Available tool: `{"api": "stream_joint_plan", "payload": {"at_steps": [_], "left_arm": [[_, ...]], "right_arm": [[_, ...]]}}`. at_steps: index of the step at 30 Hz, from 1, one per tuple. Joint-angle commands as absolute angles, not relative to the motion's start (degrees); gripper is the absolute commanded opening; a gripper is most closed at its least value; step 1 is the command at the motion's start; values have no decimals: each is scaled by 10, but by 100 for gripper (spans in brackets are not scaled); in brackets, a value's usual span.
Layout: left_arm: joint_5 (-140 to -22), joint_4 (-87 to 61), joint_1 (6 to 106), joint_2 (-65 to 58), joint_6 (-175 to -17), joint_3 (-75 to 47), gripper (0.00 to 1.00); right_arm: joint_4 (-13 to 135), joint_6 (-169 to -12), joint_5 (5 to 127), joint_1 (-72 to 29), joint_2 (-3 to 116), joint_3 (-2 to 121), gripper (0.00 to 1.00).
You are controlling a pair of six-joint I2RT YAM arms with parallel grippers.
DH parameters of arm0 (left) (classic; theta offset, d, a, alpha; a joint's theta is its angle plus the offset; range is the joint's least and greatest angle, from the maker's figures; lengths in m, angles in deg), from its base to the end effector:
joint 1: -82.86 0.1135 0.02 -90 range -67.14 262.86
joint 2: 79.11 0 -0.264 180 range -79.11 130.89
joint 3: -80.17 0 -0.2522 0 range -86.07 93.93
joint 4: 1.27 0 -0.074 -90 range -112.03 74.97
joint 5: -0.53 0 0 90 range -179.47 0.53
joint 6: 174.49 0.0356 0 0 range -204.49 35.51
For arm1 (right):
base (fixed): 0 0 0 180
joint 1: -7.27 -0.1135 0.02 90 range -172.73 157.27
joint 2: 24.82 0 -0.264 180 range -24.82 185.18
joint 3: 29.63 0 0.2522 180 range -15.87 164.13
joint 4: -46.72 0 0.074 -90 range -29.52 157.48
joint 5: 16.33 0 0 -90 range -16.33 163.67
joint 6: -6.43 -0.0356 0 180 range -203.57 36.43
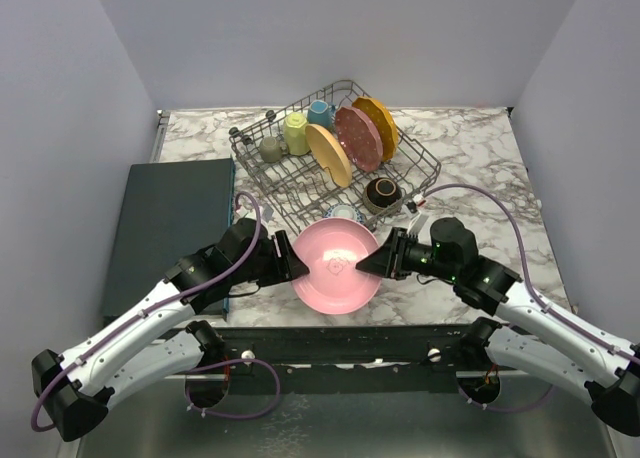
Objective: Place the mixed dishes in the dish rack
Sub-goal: Pick up the plate from the corner of the board, then insert the plate into the dish rack.
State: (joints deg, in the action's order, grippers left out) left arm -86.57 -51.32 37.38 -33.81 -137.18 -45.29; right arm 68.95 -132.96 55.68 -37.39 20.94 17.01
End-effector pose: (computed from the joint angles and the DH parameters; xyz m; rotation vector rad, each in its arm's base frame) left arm 0.1152 -0.1197 0.2700 -0.1267 2.4653 -0.8947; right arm 0.1263 0.1403 0.2672 -0.1456 2.1892 1.3251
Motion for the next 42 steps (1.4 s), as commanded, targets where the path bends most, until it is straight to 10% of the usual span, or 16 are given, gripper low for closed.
{"api": "stream_joint_plan", "payload": {"at_steps": [1,42], "left_arm": [[-890,-526,373,-335,-1357,-427,61],[-993,-598,372,-405,-1299,-364,85]], "right_arm": [[699,-1307,585,-378,214,207,0],[894,-1103,813,-379,414,491,0]]}}
